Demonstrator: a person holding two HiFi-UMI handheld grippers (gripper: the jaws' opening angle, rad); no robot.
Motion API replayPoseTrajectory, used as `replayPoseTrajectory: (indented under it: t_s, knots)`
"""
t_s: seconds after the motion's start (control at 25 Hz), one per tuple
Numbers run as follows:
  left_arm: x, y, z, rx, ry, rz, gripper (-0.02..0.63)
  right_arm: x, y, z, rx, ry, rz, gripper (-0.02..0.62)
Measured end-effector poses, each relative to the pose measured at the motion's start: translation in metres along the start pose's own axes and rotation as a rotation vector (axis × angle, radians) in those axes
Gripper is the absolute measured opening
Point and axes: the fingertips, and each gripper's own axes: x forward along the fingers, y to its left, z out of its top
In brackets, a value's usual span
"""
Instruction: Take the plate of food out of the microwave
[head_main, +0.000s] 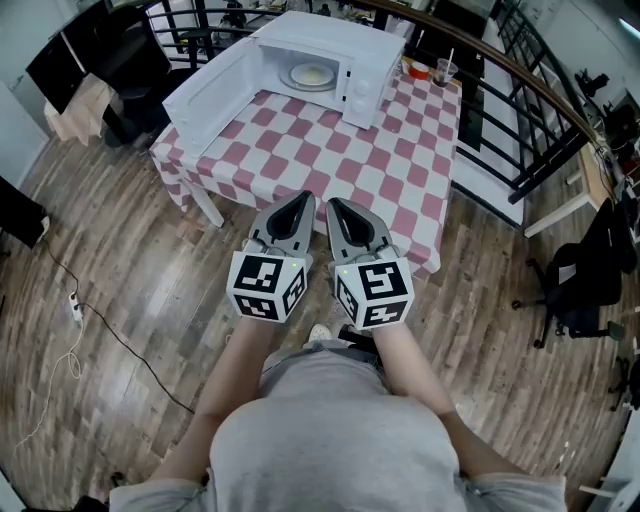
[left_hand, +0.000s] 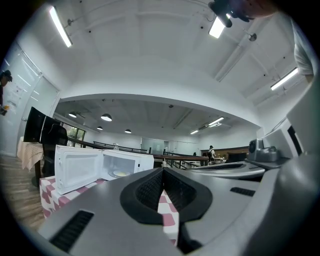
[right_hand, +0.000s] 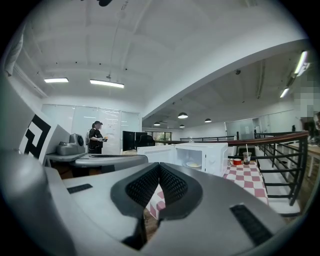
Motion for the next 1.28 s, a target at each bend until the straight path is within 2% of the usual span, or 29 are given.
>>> replayPoseTrajectory:
  t_s: [0.56, 1.28]
  knots:
    - [0.078, 0.023, 0.009, 0.014, -0.011, 0.016, 0.003, 0.055, -0.057, 0.004, 0.031, -0.021, 0.010, 0.026]
    - [0.143, 0.068, 0.012, 0.008, -0.015, 0.042, 0.003, 0.121, -0.097, 0.007, 0.023, -0.020, 0.006, 0.026]
